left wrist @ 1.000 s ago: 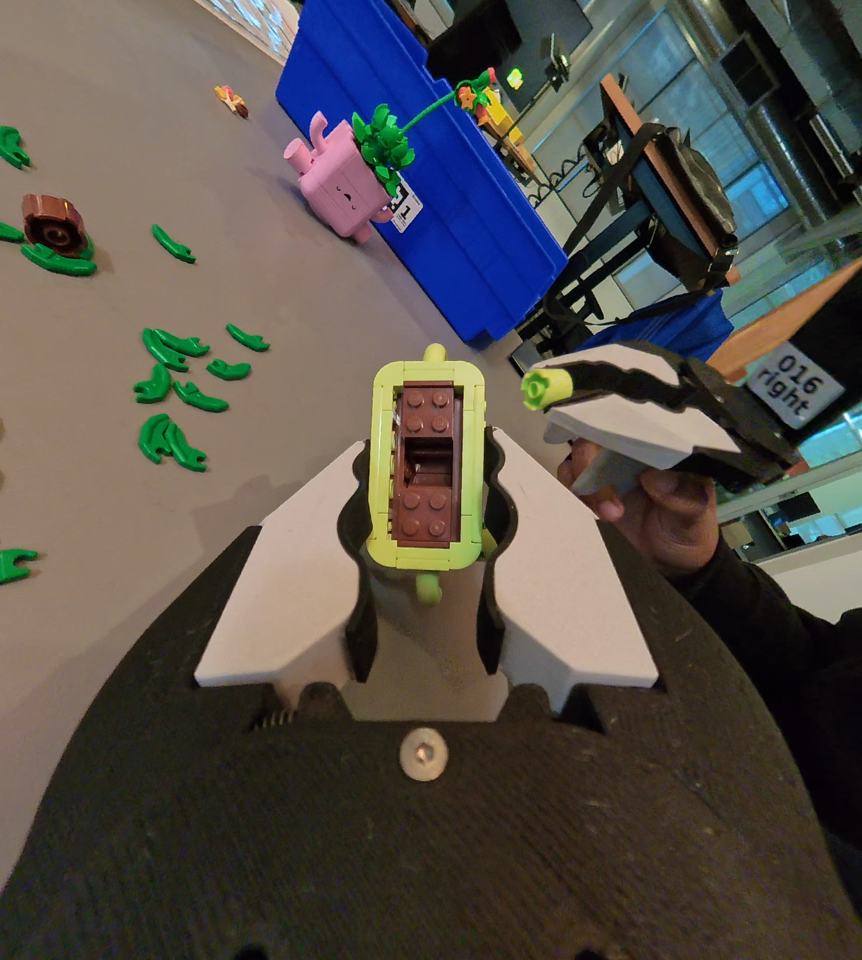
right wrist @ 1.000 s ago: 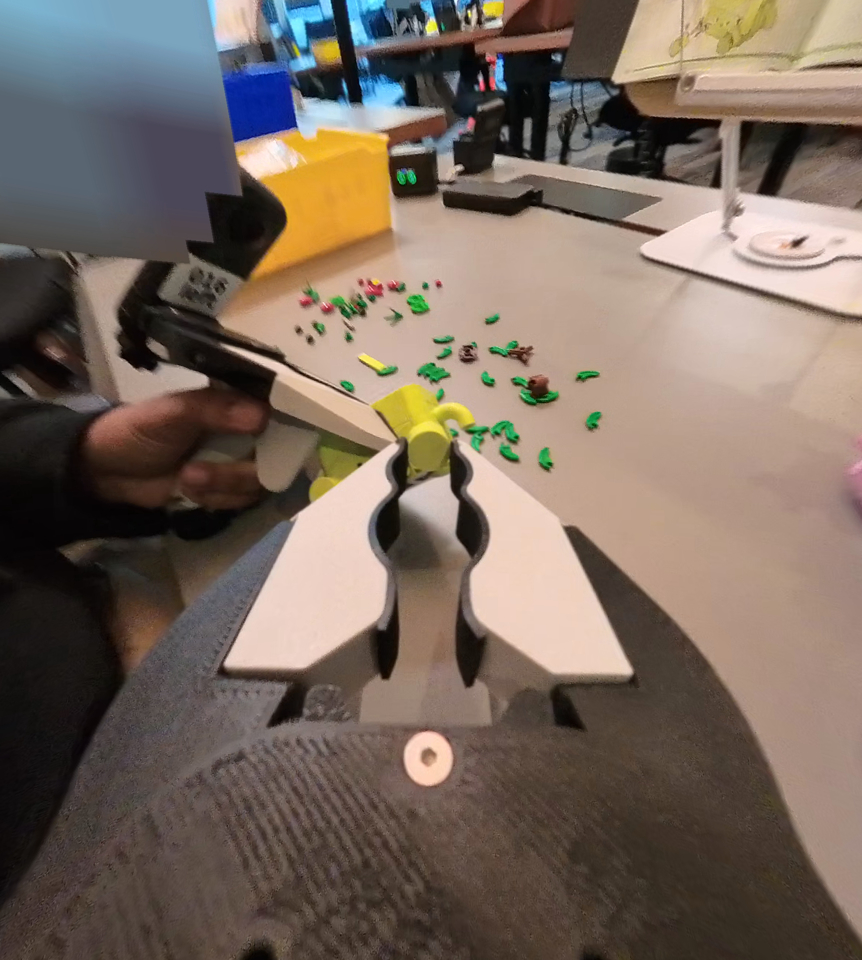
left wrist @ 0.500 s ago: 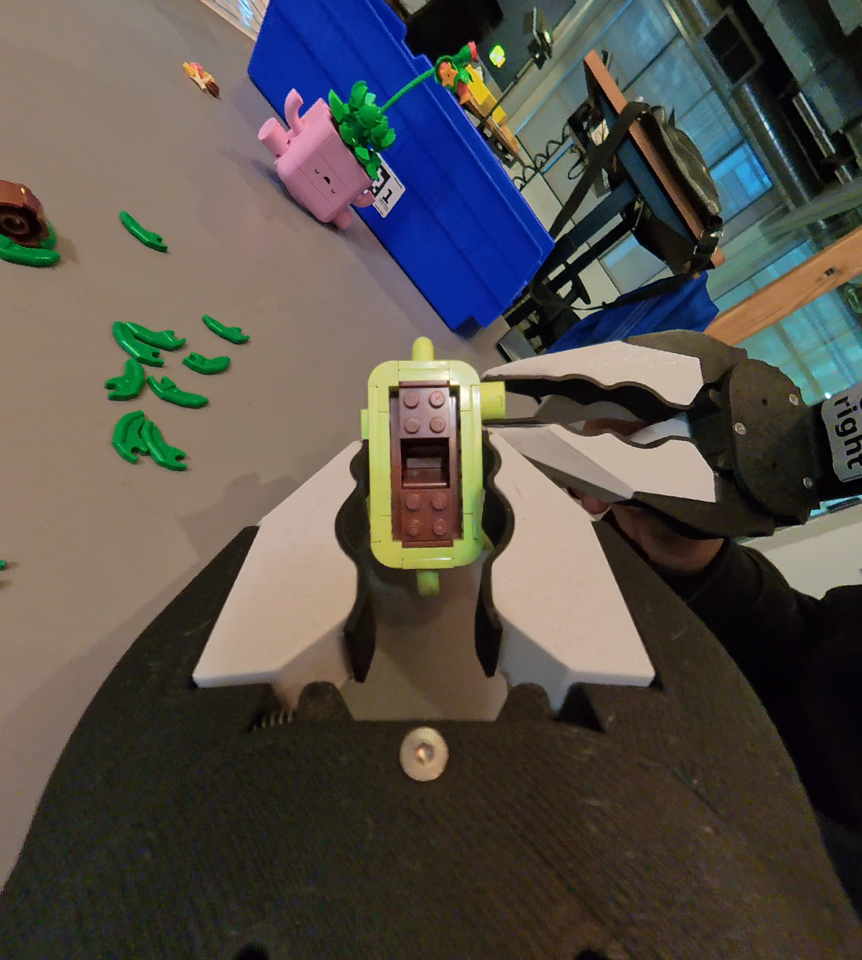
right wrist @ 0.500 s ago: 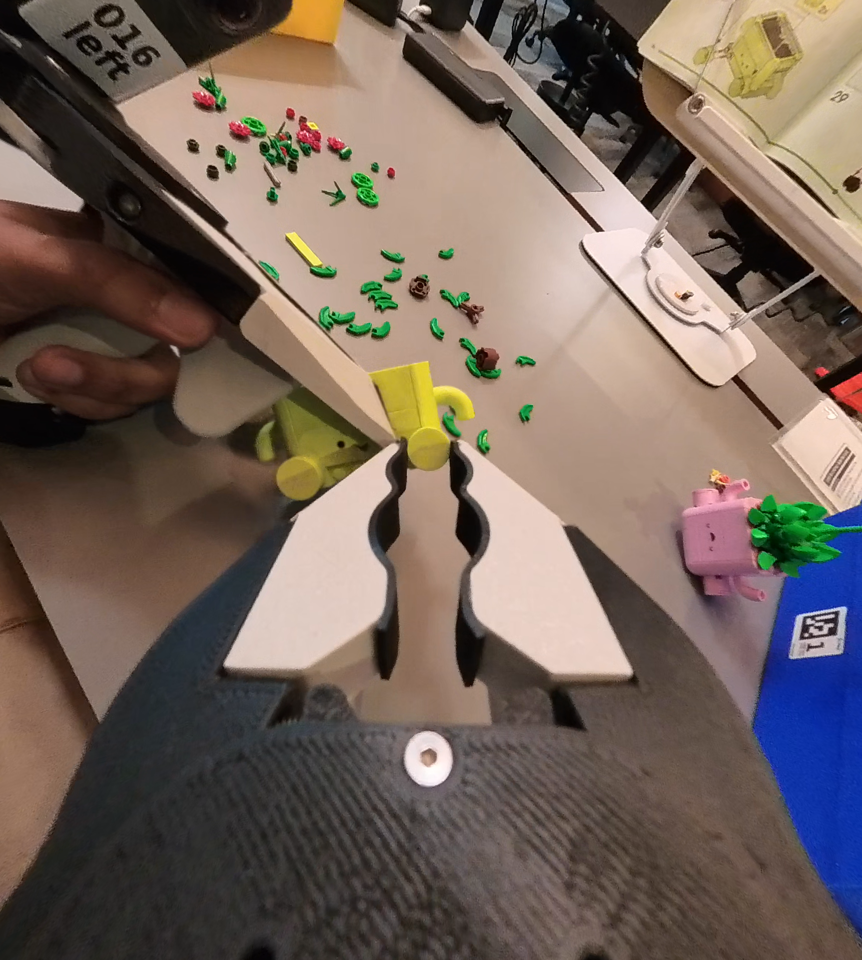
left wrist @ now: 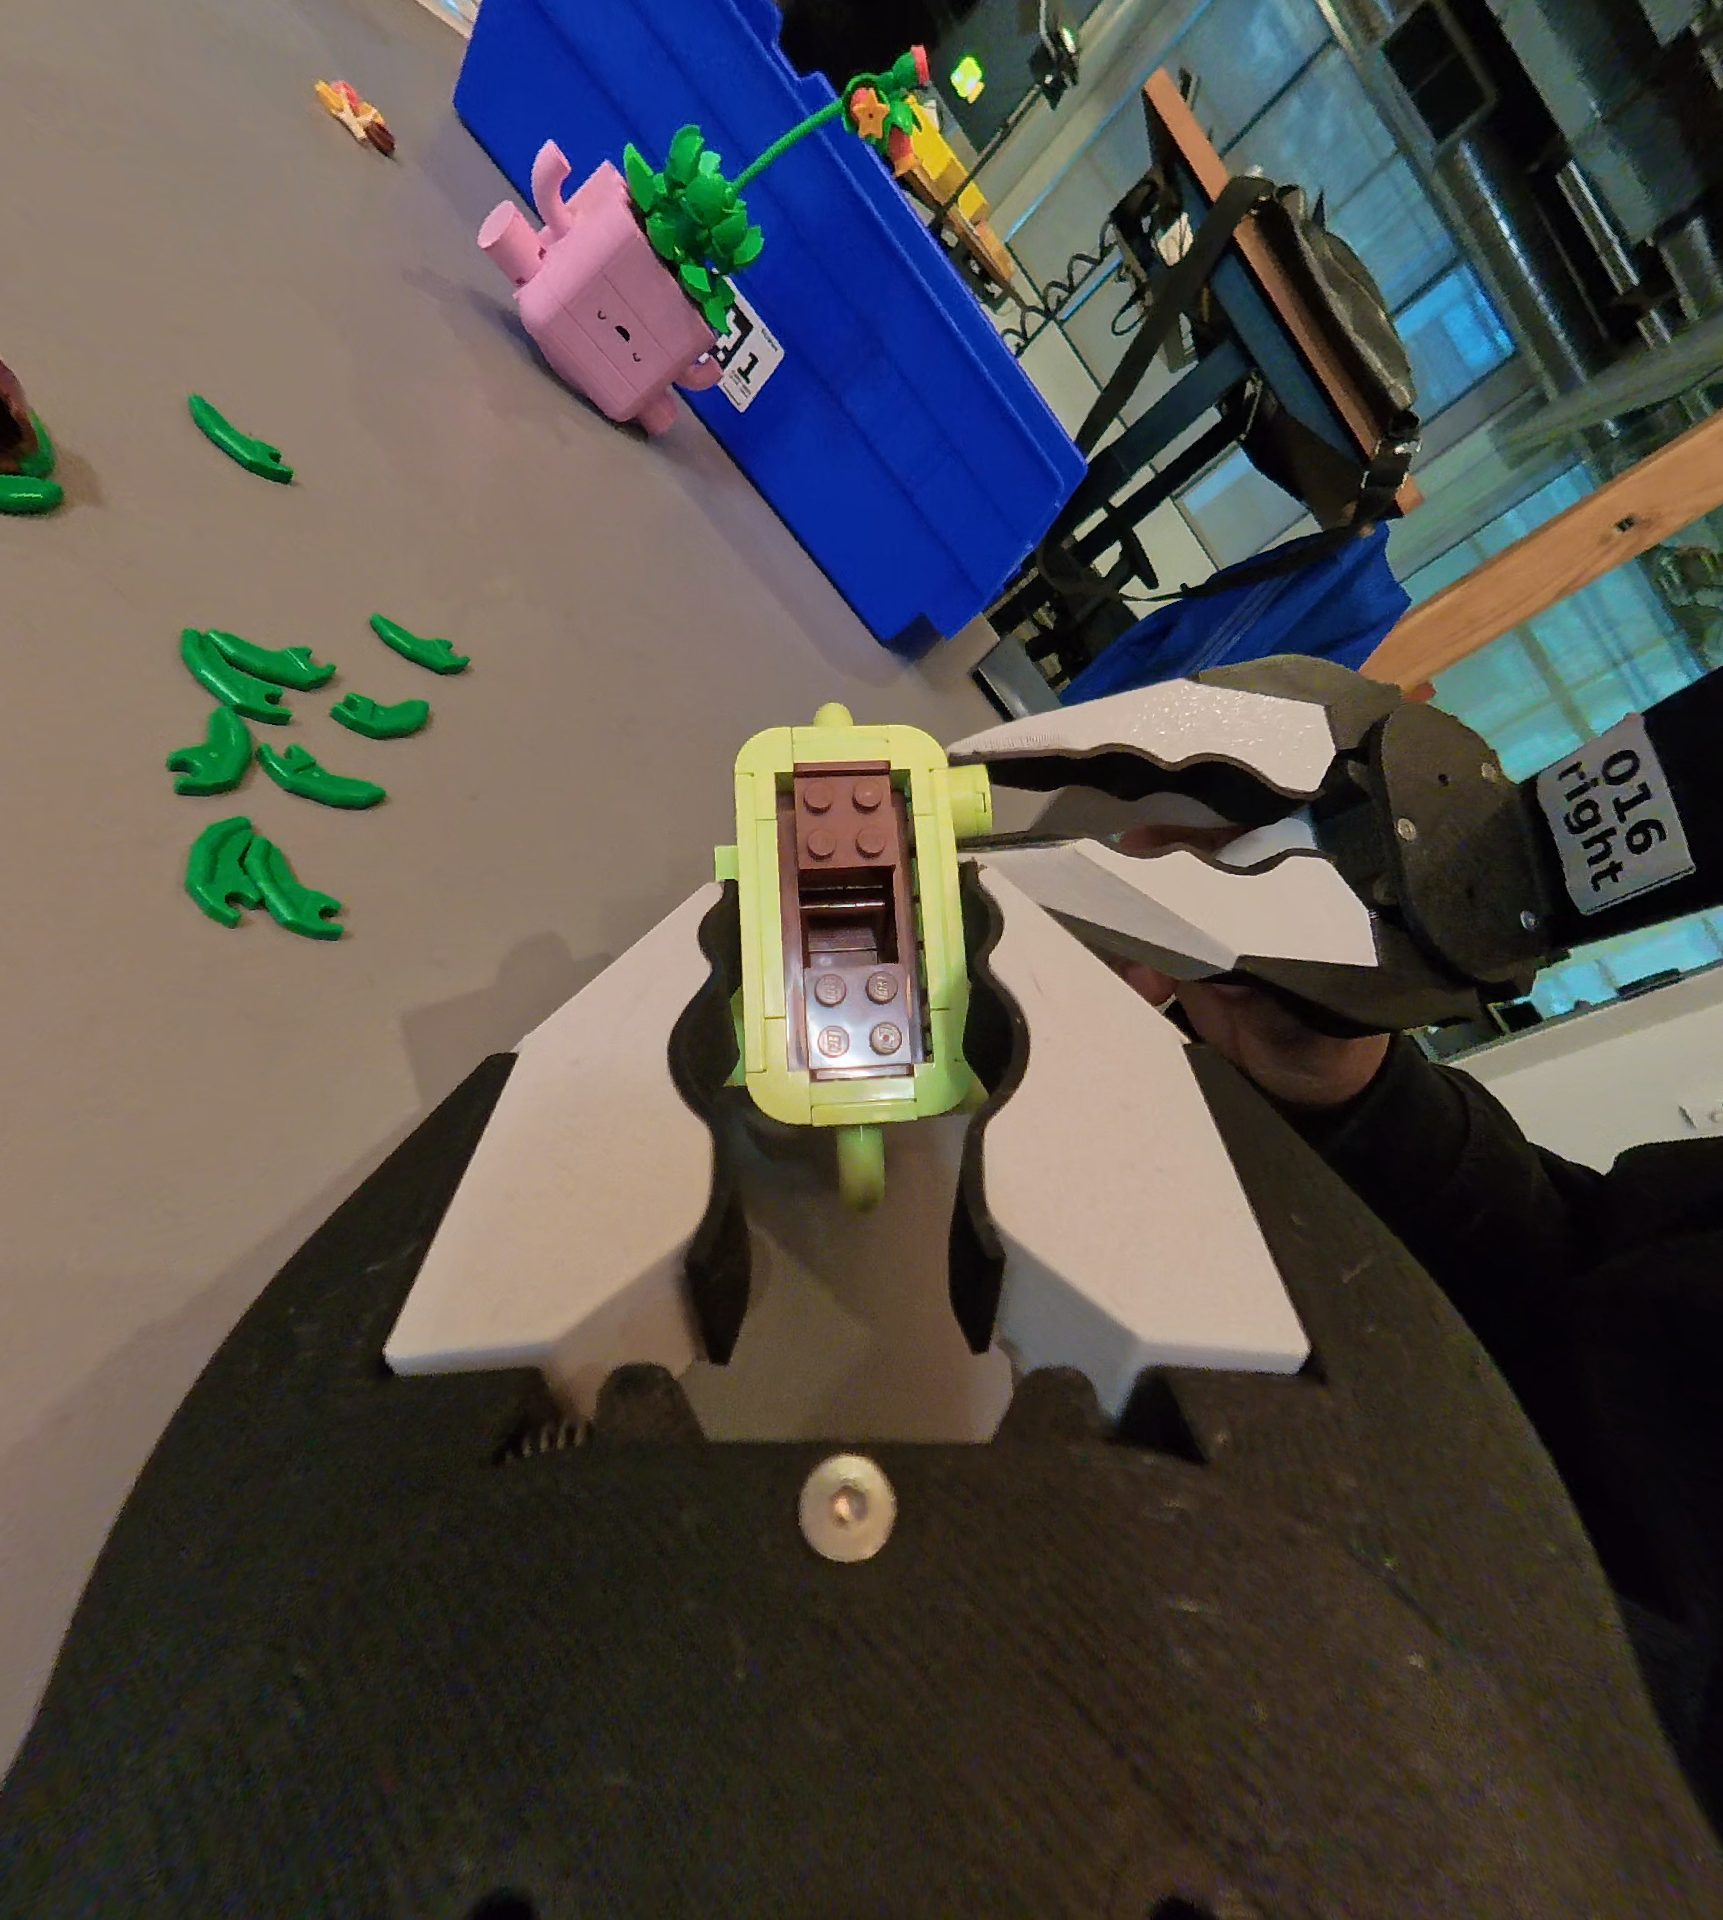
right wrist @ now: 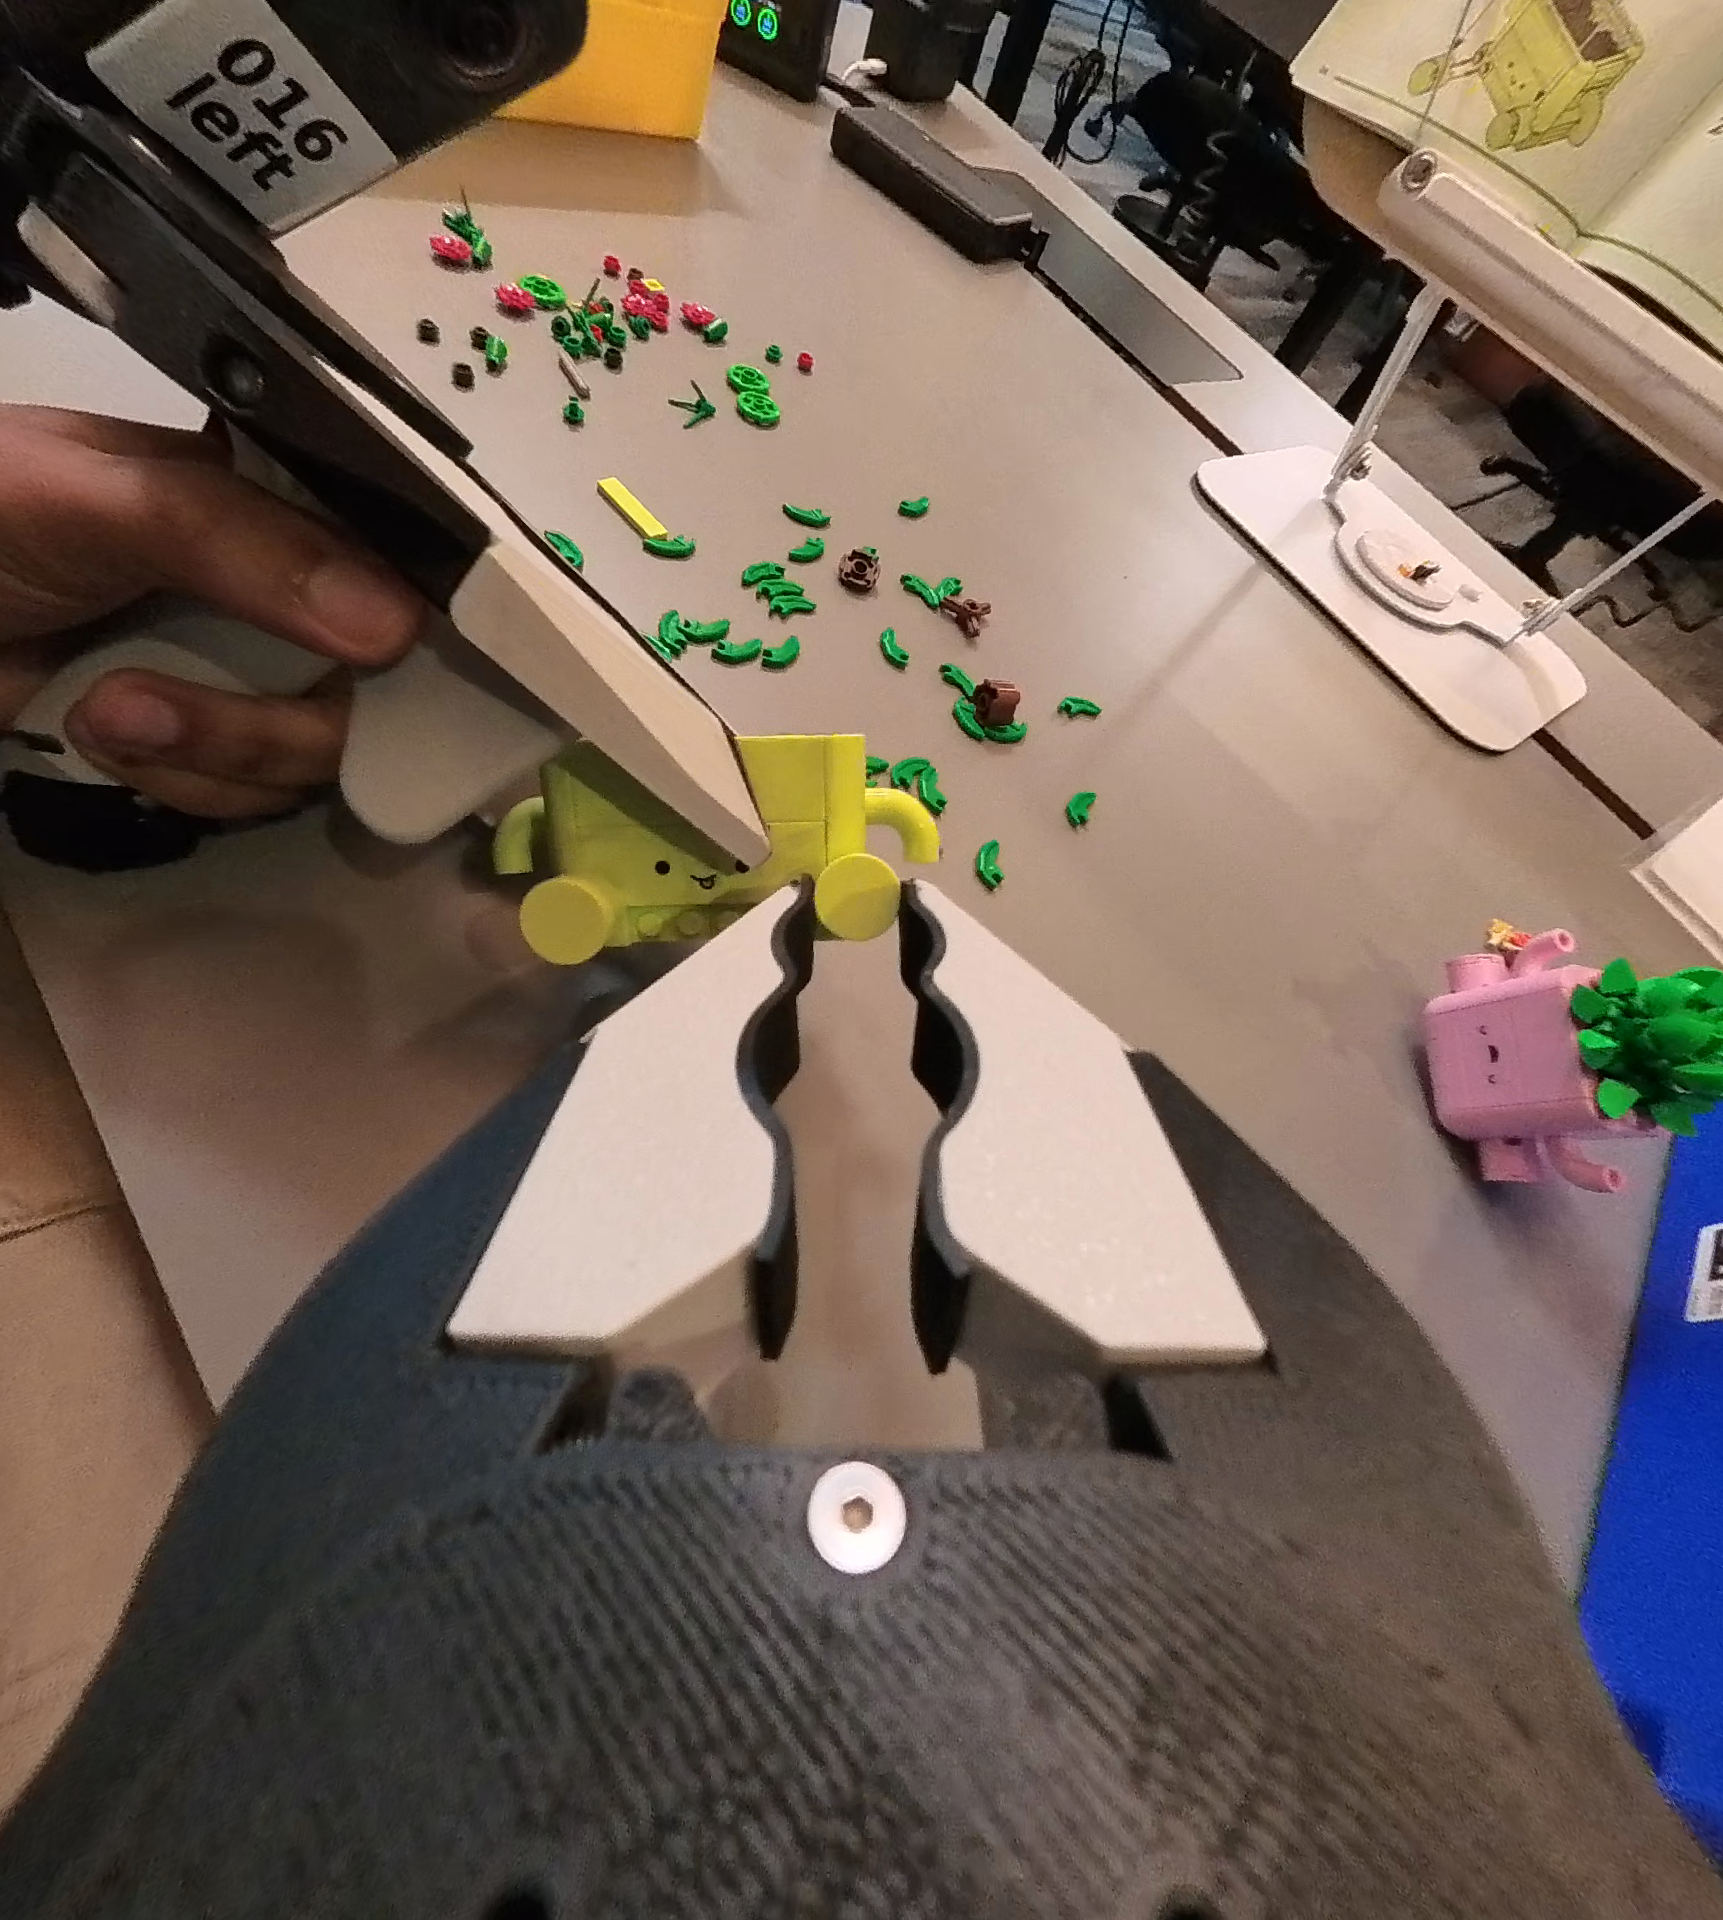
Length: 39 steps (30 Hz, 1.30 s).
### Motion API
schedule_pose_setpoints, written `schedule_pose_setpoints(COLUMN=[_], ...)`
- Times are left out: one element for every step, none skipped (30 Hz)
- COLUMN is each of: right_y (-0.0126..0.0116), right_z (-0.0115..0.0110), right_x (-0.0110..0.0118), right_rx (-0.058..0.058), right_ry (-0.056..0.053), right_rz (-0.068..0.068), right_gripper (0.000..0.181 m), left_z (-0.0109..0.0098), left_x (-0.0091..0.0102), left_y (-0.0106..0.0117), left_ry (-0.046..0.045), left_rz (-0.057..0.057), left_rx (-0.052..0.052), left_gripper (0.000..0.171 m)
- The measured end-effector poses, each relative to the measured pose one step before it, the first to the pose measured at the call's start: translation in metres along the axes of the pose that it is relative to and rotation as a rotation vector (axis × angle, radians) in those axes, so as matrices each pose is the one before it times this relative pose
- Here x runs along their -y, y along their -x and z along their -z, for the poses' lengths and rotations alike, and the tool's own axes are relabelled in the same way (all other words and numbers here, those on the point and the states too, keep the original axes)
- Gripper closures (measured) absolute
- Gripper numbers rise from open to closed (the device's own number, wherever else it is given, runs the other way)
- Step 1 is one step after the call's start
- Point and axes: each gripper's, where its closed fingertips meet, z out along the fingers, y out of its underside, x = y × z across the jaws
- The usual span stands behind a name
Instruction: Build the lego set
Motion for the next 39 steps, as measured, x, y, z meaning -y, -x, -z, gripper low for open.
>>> schedule_pose_setpoints(right_y=[0.00073, 0.00049, 0.00012, 0.00030, 0.00040, 0.00046, 0.00041, 0.00046, 0.00024, 0.00013, 0.00001, -0.00004, -0.00002, -0.00020, -0.00020, 0.00086, 0.00251, 0.00258, 0.00129, 0.00107, 0.00189, 0.00173, 0.00115, 0.00067, 0.00013, -0.00021, -0.00036, -0.00055, -0.00039, -0.00014, 0.00014, 0.00011, -0.00044, -0.00003, -0.00029, -0.00123, -0.00137, -0.00088, -0.00003], right_z=[0.00010, 0.00013, 0.00020, -0.00013, -0.00012, -0.00003, 0.00014, 0.00007, 0.00006, 0.00017, 0.00026, 0.00065, 0.00135, 0.00198, 0.00222, 0.00197, 0.00167, 0.00136, 0.00114, 0.00083, 0.00061, 0.00018, 0.00017, 0.00019, 0.00035, 0.00059, 0.00044, 0.00004, -0.00024, -0.00031, -0.00007, 0.00028, 0.00067, 0.00105, 0.00131, 0.00129, 0.00111, 0.00070, 0.00027], right_x=[-0.00012, 0.00017, 0.00017, -0.00037, -0.00070, -0.00036, -0.00025, -0.00051, -0.00074, -0.00112, -0.00146, -0.00158, -0.00166, -0.00240, -0.00449, -0.00753, -0.00988, -0.01065, -0.01082, -0.01081, -0.01029, -0.00923, -0.00757, -0.00533, -0.00295, -0.00077, -0.00027, -0.00063, -0.00074, -0.00058, -0.00040, 0.00000, 0.00028, 0.00039, 0.00068, 0.00069, 0.00068, 0.00028, -0.00034], right_rx=[0.0029, -0.0005, -0.0016, 0.0004, 0.0013, 0.0004, -0.0001, 0.0009, 0.0006, -0.0014, -0.0019, -0.0003, 0.0016, 0.0033, 0.0071, 0.0182, 0.0324, 0.0343, 0.0249, 0.0215, 0.0243, 0.0214, 0.0149, 0.0098, 0.0049, 0.0019, 0.0009, -0.0003, -0.0005, -0.0002, 0.0013, 0.0004, -0.0020, 0.0005, -0.0006, -0.0064, -0.0084, -0.0068, -0.0032], right_ry=[-0.0031, -0.0039, -0.0030, 0.0006, 0.0014, -0.0010, -0.0015, 0.0005, 0.0022, 0.0043, 0.0072, 0.0083, 0.0085, 0.0120, 0.0238, 0.0428, 0.0569, 0.0611, 0.0621, 0.0623, 0.0598, 0.0549, 0.0460, 0.0325, 0.0167, 0.0046, 0.0022, 0.0043, 0.0058, 0.0051, 0.0045, 0.0029, 0.0016, 0.0020, 0.0024, 0.0015, 0.0014, 0.0014, 0.0023], right_rz=[-0.0015, -0.0003, -0.0019, -0.0040, -0.0040, -0.0016, -0.0007, -0.0029, -0.0029, 0.0003, 0.0014, -0.0015, -0.0055, -0.0072, -0.0087, -0.0125, -0.0133, -0.0096, -0.0058, -0.0020, 0.0006, 0.0000, 0.0000, 0.0013, 0.0008, 0.0001, 0.0004, 0.0006, 0.0004, -0.0013, -0.0037, -0.0067, -0.0115, -0.0177, -0.0271, -0.0355, -0.0351, -0.0276, -0.0187], right_gripper=[0.167, 0.167, 0.167, 0.167, 0.167, 0.167, 0.167, 0.167, 0.167, 0.167, 0.167, 0.167, 0.167, 0.167, 0.167, 0.167, 0.167, 0.167, 0.167, 0.167, 0.167, 0.167, 0.167, 0.167, 0.167, 0.167, 0.167, 0.167, 0.166, 0.163, 0.159, 0.156, 0.153, 0.150, 0.146, 0.144, 0.144, 0.144, 0.144], left_z=[-0.00003, 0.00013, 0.00025, -0.00005, 0.00005, 0.00008, 0.00013, -0.00007, -0.00012, -0.00021, -0.00017, -0.00012, 0.00001, 0.00006, 0.00016, 0.00018, 0.00011, 0.00010, -0.00003, 0.00004, 0.00009, -0.00006, 0.00000, -0.00002, -0.00007, -0.00010, -0.00019, 0.00003, 0.00005, -0.00001, -0.00008, 0.00004, -0.00009, 0.00001, 0.00000, 0.00009, 0.00001, 0.00000, 0.00001], left_x=[-0.00020, 0.00035, 0.00035, 0.00006, 0.00019, 0.00038, 0.00036, -0.00008, -0.00013, -0.00012, -0.00007, -0.00006, 0.00008, 0.00012, 0.00023, 0.00043, 0.00029, 0.00018, -0.00010, 0.00009, 0.00011, -0.00006, 0.00001, 0.00010, -0.00015, -0.00009, -0.00027, 0.00000, 0.00009, -0.00002, -0.00007, 0.00000, -0.00001, -0.00002, -0.00011, 0.00008, 0.00004, -0.00012, -0.00002], left_y=[0.00013, -0.00026, -0.00019, 0.00041, 0.00044, 0.00025, 0.00010, 0.00024, 0.00038, 0.00065, 0.00045, 0.00073, 0.00118, 0.00082, 0.00025, 0.00060, 0.00059, 0.00022, -0.00005, 0.00008, 0.00007, -0.00010, -0.00012, 0.00014, 0.00008, -0.00002, -0.00014, -0.00003, -0.00001, -0.00001, 0.00005, 0.00001, -0.00004, -0.00002, 0.00001, 0.00001, -0.00006, 0.00001, -0.00004], left_ry=[0.00156, -0.00288, -0.00302, -0.00095, -0.00095, -0.00301, -0.00236, 0.00072, 0.00109, 0.00115, 0.00069, 0.00060, -0.00003, -0.00094, -0.00191, -0.00293, -0.00231, -0.00091, 0.00029, -0.00076, -0.00043, 0.00049, -0.00004, -0.00019, 0.00065, 0.00135, 0.00171, 0.00049, -0.00074, 0.00019, 0.00064, 0.00056, 0.00015, 0.00012, 0.00028, -0.00012, 0.00022, 0.00036, 0.00012], left_rz=[0.0011, -0.0011, -0.0025, -0.0011, 0.0003, 0.0000, 0.0006, 0.0009, 0.0004, 0.0002, 0.0012, 0.0029, 0.0042, 0.0028, 0.0009, 0.0010, 0.0018, 0.0013, 0.0009, 0.0002, -0.0004, -0.0003, 0.0002, 0.0005, 0.0002, 0.0000, 0.0001, 0.0003, 0.0004, 0.0005, 0.0006, 0.0004, 0.0000, 0.0001, 0.0004, 0.0004, 0.0005, 0.0003, 0.0002], left_rx=[-0.0004, -0.0007, 0.0011, 0.0039, 0.0038, 0.0015, 0.0002, 0.0013, 0.0031, 0.0051, 0.0030, 0.0038, 0.0059, 0.0041, 0.0019, 0.0038, 0.0037, 0.0005, -0.0014, 0.0006, 0.0007, -0.0008, -0.0007, 0.0007, 0.0003, -0.0004, -0.0010, -0.0005, 0.0000, -0.0008, -0.0002, -0.0002, -0.0001, -0.0001, -0.0002, -0.0004, -0.0007, -0.0003, -0.0002], left_gripper=[0.133, 0.133, 0.133, 0.132, 0.133, 0.132, 0.133, 0.132, 0.132, 0.132, 0.132, 0.132, 0.132, 0.132, 0.132, 0.132, 0.132, 0.132, 0.132, 0.133, 0.133, 0.133, 0.133, 0.133, 0.133, 0.133, 0.132, 0.133, 0.133, 0.133, 0.133, 0.133, 0.133, 0.133, 0.133, 0.133, 0.133, 0.133, 0.133])
